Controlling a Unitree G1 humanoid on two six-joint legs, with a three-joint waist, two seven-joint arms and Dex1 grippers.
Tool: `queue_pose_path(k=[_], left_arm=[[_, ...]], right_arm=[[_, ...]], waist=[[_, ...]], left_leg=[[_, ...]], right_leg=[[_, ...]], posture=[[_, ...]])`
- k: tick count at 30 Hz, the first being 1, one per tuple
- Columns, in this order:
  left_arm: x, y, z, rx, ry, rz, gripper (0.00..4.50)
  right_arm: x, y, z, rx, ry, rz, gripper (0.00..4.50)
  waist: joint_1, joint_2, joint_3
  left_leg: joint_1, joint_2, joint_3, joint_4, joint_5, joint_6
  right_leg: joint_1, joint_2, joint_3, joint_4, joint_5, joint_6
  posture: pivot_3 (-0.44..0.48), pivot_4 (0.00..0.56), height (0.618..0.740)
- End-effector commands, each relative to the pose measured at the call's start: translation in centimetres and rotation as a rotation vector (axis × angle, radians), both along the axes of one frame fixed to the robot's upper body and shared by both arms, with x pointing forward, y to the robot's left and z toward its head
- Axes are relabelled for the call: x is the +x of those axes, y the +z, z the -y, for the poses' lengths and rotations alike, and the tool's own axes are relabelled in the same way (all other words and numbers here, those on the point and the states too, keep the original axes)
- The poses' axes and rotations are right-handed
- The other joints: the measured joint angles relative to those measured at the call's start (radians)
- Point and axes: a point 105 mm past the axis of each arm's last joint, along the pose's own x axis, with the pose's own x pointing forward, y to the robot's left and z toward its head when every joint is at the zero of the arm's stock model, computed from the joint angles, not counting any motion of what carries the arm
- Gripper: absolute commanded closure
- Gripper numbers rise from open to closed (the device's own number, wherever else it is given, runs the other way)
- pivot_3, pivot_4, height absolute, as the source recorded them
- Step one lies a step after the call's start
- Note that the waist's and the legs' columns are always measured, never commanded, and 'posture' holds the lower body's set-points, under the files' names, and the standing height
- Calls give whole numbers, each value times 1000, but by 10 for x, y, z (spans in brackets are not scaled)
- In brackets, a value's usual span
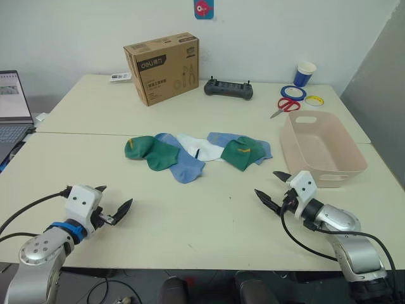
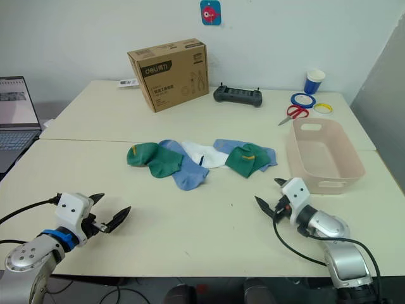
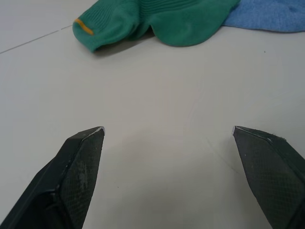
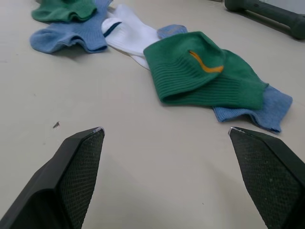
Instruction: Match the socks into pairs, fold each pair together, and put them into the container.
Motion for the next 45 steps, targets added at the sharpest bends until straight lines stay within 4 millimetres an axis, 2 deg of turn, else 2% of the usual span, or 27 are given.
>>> queue_pose_path(k=[1,6,9,13,16,21,25,32,34,39,45], left_arm=[[-6,14,2,-13,15,61,25],[-20,15,12,-110,24,73,25],[-25,16,17,-147,29,76,25],[-40,9,26,-219,72,72,25],[-45,7,33,-229,81,69,25],[-40,10,36,-227,76,80,25],[-20,22,43,-215,22,107,25],[47,40,51,-179,-8,179,25],[59,43,55,-187,-15,193,25],[87,34,76,-120,-71,149,25],[110,27,86,-126,-62,113,25]], right_arm=[[2,29,-21,46,106,80,0],[4,52,-52,83,291,100,0],[5,57,-60,79,348,95,0],[0,82,-89,128,511,122,0],[-3,84,-90,135,557,98,0],[2,80,-78,72,552,100,0],[3,81,-76,69,538,113,0],[5,72,-63,55,451,113,0],[6,72,-61,54,428,120,0],[5,70,-59,47,403,125,0],[7,69,-57,49,364,129,0]], waist=[[0,0,0],[-1,0,0],[2,0,0],[-1,1,0],[0,0,0],[9,0,0],[7,1,0],[11,1,0],[12,1,0],[9,1,1],[12,1,1]], left_leg=[[0,0,0,0,0,0],[1,0,0,0,0,0],[1,0,-1,0,0,0],[1,0,0,0,0,0],[1,0,-1,0,0,0],[1,-1,-2,1,0,0],[1,0,-2,3,0,0],[0,-1,-2,5,0,0],[-1,-1,-2,5,0,0],[-1,0,-4,4,0,0],[-1,0,-4,5,0,0]], right_leg=[[0,0,0,0,0,0],[1,0,0,0,0,0],[1,0,-1,0,0,-1],[1,0,-1,-1,0,-1],[2,0,-1,-1,0,-1],[2,0,-2,-1,-4,-7],[2,0,-2,0,-4,-7],[3,1,-2,0,0,0],[2,1,-2,0,1,0],[2,2,-2,0,1,-1],[3,4,-2,0,1,-1]], posture=[[0,150,740],[0,150,740],[0,150,740],[0,150,740],[0,150,740],[0,150,740],[0,150,740],[0,150,740],[0,150,740],[0,150,740],[0,150,740]])
